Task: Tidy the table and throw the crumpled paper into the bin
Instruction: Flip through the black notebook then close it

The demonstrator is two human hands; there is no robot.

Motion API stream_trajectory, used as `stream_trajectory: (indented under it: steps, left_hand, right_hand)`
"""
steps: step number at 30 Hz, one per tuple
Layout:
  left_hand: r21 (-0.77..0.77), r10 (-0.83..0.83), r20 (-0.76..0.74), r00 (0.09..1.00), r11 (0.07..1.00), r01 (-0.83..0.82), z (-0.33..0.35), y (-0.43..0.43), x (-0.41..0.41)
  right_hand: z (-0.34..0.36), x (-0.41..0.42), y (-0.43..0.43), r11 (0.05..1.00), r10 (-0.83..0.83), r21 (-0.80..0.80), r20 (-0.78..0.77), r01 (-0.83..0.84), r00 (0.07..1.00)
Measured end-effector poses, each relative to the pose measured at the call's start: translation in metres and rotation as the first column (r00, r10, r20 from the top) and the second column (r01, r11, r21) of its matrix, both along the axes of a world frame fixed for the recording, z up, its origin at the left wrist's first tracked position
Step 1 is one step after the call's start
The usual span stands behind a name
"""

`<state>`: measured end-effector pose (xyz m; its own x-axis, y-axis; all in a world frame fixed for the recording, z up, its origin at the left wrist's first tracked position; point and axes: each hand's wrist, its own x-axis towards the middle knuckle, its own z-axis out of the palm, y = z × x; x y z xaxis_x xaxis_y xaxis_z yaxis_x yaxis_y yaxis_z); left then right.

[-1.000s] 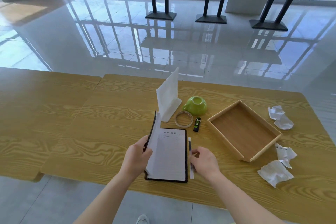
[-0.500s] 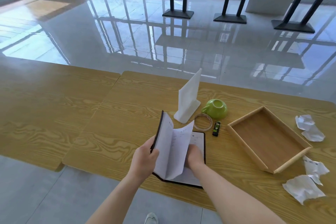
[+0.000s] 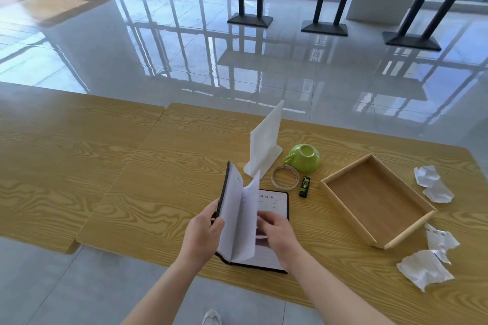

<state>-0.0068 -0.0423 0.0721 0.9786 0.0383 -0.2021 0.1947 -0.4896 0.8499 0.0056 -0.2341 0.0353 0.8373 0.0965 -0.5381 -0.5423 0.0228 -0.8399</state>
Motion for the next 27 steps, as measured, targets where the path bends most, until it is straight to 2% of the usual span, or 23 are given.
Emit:
stream_trajectory:
  steps: [3,6,9,12,14,18,22,24,27]
  left_hand:
    - [0.028,0.0,0.016,1.0,1.0,-0.001,0.007,-0.007,-0.004]
    - [0.054,-0.032,0.045,0.998,0.998,0.03,0.012,-0.01,-0.008]
    - [0.105,-0.036,0.035,0.999,0.994,0.032,0.01,-0.01,-0.008]
    - [0.138,-0.044,0.039,0.998,0.99,0.038,0.01,-0.017,-0.009]
    - [0.162,-0.087,0.07,0.994,0.984,0.075,0.009,-0.026,-0.011]
    - [0.26,-0.152,0.118,0.981,0.958,0.118,0.003,-0.052,-0.013]
    - [0.408,-0.183,0.059,0.981,0.902,0.143,-0.008,-0.083,-0.016]
    - [0.467,-0.197,0.029,0.98,0.869,0.161,-0.011,-0.098,-0.018]
    - [0.558,-0.239,-0.032,0.971,0.801,0.215,-0.016,-0.115,-0.022]
  right_hand:
    - [0.008,-0.006,0.012,0.991,0.129,0.013,0.031,-0.129,0.991]
    - [0.011,-0.009,0.012,0.983,0.168,0.073,0.024,-0.17,0.985]
    - [0.007,-0.01,-0.001,0.996,0.077,0.053,-0.003,-0.076,0.997]
    - [-0.001,-0.01,-0.021,0.997,-0.069,-0.033,-0.052,0.068,0.996]
    - [-0.003,-0.009,-0.031,0.993,-0.1,-0.064,-0.057,0.096,0.993]
    - [0.004,-0.003,-0.042,0.993,-0.116,-0.018,-0.026,0.116,0.993]
    - [0.015,0.007,-0.051,0.989,-0.147,0.009,0.054,0.147,0.988]
    - [0.018,0.011,-0.056,0.991,-0.129,-0.026,0.087,0.132,0.988]
    - [0.018,0.013,-0.061,0.986,-0.013,-0.163,0.1,0.03,0.995]
